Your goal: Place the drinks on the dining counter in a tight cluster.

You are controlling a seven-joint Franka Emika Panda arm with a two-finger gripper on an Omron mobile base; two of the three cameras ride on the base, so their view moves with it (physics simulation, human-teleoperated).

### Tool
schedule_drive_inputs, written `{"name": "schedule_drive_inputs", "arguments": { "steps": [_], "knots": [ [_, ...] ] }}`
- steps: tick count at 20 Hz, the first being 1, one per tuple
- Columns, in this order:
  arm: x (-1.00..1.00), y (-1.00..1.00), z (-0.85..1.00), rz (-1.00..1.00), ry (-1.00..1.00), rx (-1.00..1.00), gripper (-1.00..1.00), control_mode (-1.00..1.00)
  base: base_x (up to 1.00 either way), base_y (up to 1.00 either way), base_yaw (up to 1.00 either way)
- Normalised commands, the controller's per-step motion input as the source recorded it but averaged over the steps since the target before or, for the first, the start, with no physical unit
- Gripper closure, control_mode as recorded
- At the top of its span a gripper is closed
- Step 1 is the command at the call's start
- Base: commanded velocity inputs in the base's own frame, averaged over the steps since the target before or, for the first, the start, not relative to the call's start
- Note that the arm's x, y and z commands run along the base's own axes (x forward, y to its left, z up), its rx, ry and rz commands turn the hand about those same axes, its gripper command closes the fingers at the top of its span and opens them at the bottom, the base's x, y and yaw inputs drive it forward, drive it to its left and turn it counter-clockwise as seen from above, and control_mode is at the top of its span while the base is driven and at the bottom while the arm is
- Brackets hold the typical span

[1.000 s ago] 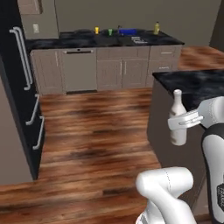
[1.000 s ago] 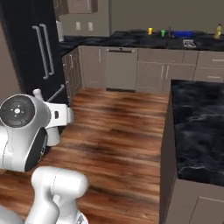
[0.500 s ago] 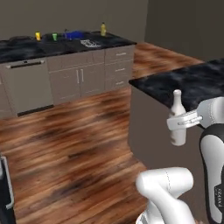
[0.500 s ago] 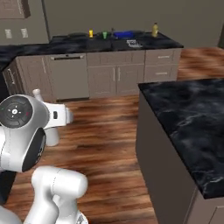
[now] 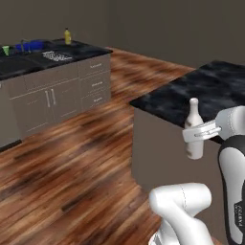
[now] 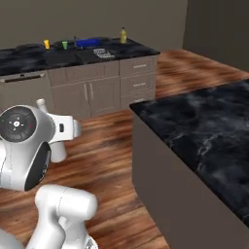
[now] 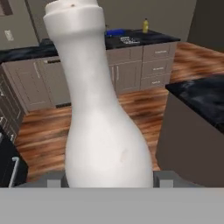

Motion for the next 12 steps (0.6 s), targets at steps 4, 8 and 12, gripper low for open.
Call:
{"name": "schedule_drive_inputs", "arguments": {
  "steps": [4,8,12],
  "knots": [
    [0.0,0.0,0.0,0.0,0.0,0.0,1.0,1.0,1.0,0.95,-0.46],
    [0.0,0.0,0.0,0.0,0.0,0.0,1.0,1.0,0.98,1.0,-0.41],
    [0.0,0.0,0.0,0.0,0.0,0.0,1.0,1.0,0.97,1.0,-0.26]
  ]
}}
